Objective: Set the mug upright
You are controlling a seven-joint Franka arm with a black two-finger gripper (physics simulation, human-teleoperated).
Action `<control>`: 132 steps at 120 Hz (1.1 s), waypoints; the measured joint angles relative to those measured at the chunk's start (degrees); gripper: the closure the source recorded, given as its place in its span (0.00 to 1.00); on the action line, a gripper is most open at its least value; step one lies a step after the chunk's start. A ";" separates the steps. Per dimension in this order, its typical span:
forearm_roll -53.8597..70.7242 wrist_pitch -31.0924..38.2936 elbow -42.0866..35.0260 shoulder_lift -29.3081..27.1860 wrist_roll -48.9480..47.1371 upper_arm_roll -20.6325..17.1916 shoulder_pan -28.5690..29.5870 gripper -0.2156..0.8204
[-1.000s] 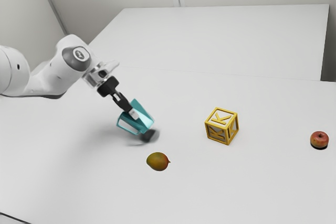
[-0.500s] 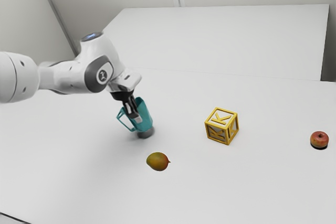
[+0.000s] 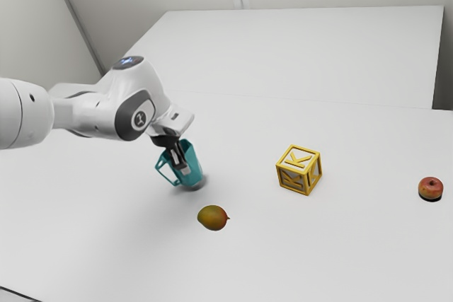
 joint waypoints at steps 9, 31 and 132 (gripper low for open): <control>0.30 0.09 -0.22 -0.02 -0.77 -0.31 0.19 0.94; 0.57 -0.13 -1.17 -0.65 -2.52 -1.20 -0.21 0.94; 1.61 -1.50 -1.96 -3.24 -6.68 -3.01 0.86 0.46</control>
